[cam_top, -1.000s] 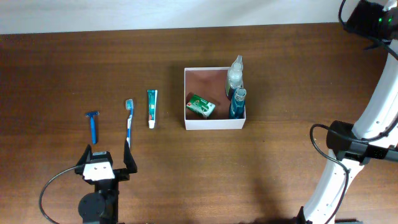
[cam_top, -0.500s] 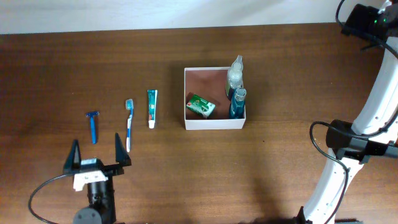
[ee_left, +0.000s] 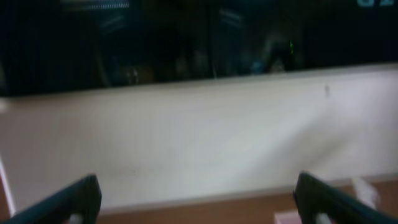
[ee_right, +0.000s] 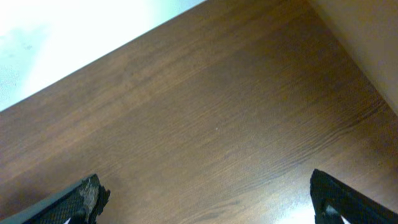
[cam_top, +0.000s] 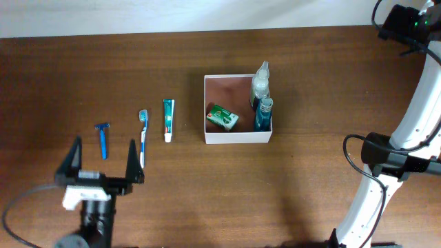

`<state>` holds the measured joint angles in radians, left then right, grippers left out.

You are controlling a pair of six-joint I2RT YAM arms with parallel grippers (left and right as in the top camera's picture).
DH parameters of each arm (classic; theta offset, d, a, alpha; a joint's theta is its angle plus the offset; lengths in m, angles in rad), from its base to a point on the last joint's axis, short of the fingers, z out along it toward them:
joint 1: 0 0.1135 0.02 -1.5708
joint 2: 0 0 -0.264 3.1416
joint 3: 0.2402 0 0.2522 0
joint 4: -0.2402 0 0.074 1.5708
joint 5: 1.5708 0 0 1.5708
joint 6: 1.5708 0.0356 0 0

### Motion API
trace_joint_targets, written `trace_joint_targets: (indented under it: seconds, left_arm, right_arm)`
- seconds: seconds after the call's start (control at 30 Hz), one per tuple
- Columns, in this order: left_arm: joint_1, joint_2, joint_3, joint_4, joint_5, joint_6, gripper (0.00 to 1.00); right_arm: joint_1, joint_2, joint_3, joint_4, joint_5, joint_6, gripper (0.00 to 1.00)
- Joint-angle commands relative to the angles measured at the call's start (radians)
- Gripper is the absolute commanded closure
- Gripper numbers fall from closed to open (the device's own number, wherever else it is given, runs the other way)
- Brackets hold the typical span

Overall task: Pack container
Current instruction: 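Raise the left gripper and move it over the teal toothpaste tube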

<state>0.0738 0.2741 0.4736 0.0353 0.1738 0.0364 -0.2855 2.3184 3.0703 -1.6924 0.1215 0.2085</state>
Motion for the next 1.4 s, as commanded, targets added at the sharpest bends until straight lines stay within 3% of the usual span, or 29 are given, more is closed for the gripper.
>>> trace_joint_targets:
  seconds: [0.0,0.2,0.3,0.53,0.63,0.8,1.07,1.2,1.37]
  left_arm:
    - [-0.003,0.178,0.209,-0.135,0.084,0.100,0.01]
    - [-0.003,0.600,0.726,-0.516,0.176,0.259,0.01]
    - [-0.003,0.749,0.903,-0.555,0.179,0.261,0.00]
    - [-0.004,0.972,1.102,-0.505,0.232,0.261,0.01]
    - [-0.016,1.080,1.207,-0.592,0.240,0.262,0.01]
    - [-0.068,1.279,1.426,-0.880,0.174,0.293,0.01]
    - [-0.126,1.417,1.456,-0.919,0.218,0.291,0.01]
    - [-0.132,1.490,1.456,-0.933,0.079,0.142,0.01]
    - [-0.132,1.571,1.456,-1.000,0.019,-0.004,0.01]
  right_arm:
    - [0.003,0.005,-0.003,-0.006,0.018,0.002,0.02]
    - [0.003,0.005,-0.003,-0.006,0.018,0.002,0.02]
    - [0.003,0.005,-0.003,-0.006,0.018,0.002,0.02]
    - [0.003,0.005,-0.003,-0.006,0.018,0.002,0.02]
    - [0.004,0.005,-0.003,-0.006,0.018,0.002,0.02]
    - [0.003,0.005,-0.003,-0.006,0.018,0.002,0.02]
    - [0.003,0.005,-0.003,-0.006,0.018,0.002,0.02]
    - [0.004,0.005,-0.003,-0.006,0.018,0.002,0.01]
    - [0.004,0.005,-0.003,-0.006,0.018,0.002,0.02]
